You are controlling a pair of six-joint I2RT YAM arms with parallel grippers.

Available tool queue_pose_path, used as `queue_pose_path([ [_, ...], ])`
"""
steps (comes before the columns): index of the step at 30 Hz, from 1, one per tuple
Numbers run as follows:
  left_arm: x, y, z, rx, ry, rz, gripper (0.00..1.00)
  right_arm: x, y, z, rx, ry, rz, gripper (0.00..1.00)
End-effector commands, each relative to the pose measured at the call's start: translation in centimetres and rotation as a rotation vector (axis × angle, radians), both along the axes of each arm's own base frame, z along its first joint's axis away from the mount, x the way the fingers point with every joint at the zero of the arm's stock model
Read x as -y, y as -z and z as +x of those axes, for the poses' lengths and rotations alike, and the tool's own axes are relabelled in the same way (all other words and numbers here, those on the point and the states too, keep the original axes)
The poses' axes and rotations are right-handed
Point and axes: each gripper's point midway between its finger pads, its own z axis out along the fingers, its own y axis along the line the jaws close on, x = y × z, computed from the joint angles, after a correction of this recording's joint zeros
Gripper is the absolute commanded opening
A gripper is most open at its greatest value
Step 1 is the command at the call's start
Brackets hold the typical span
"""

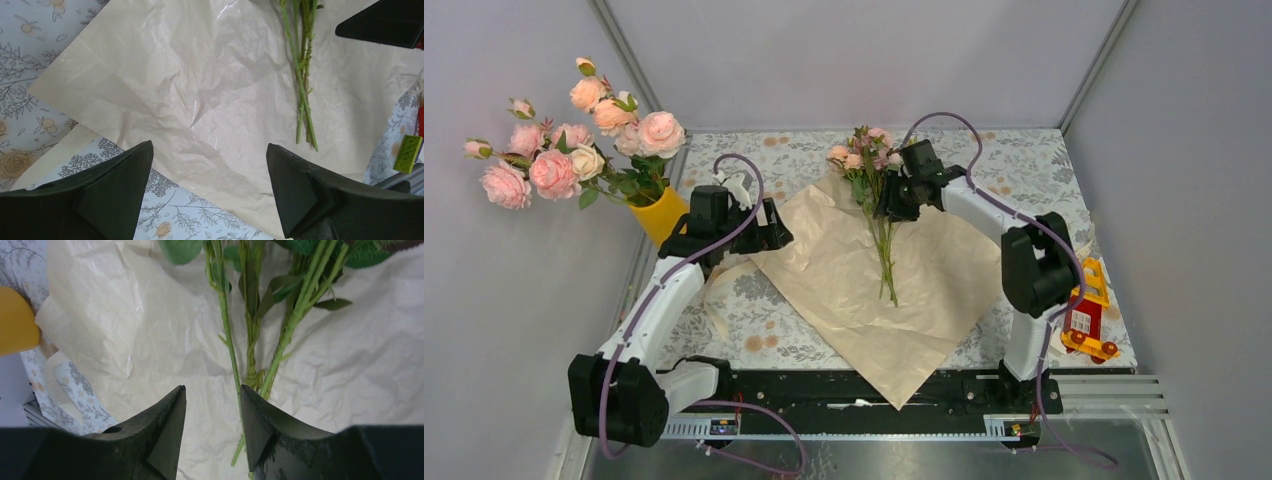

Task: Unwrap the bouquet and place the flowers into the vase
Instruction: Pick up the fake flower from the wrapping paper.

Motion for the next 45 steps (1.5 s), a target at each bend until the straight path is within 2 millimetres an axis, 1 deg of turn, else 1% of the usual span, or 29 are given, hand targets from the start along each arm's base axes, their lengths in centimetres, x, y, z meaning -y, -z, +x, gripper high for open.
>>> queue_pose_path([
  [1,-0.3,-0.4,1.1,0.003,0.036,-0.051,0.89,-0.2,0.7,1.8,-0.013,-0.032,-0.068,0.5],
  [4,-0.3,-0.3,1.5,-0.003,0.028,-0.098,0.89,-0.1,2.2,2.7,-0.034,-0.018,-0.11,0.49],
  [8,-0.8,-0.2,1.7,-0.008,0.013,-0.106,0.9,0.6,4.0,2.9,-0.067,-0.003,-0.166,0.47],
  [13,-1.0,-0.2,1.8,-0.008,0.01,-0.113,0.9,1.2,5.3,2.6,-0.086,-0.005,-0.2,0.45],
  [18,-1.0,-0.2,1.8,-0.008,0.009,-0.118,0.9,0.8,5.9,2.4,-0.105,-0.025,-0.19,0.38],
  [22,-1.1,-0.2,1.8,-0.007,0.003,-0.119,0.9,0.5,5.7,2.7,-0.095,-0.031,-0.178,0.34],
  [30,-1.2,-0.3,1.8,-0.007,0.001,-0.126,0.9,-0.1,6.0,2.8,-0.097,-0.051,-0.159,0.31],
  [35,-1.2,-0.3,1.8,-0.01,0.0,-0.132,0.9,-0.2,6.0,2.7,-0.096,-0.058,-0.162,0.22],
  [42,-1.2,-0.3,1.8,-0.006,0.003,-0.135,0.9,-0.7,4.1,2.8,-0.044,-0.08,-0.129,0.09],
  [43,-1.1,-0.4,1.8,-0.004,0.004,-0.136,0.9,-0.7,3.8,2.8,-0.035,-0.084,-0.129,0.06],
  [44,-1.1,-0.4,1.7,-0.005,0.005,-0.137,0.9,-0.6,3.6,2.8,-0.027,-0.088,-0.132,0.01],
  [45,-1.1,-0.4,1.7,-0.004,0.007,-0.138,0.89,-0.5,3.1,2.9,-0.013,-0.092,-0.135,0.0],
])
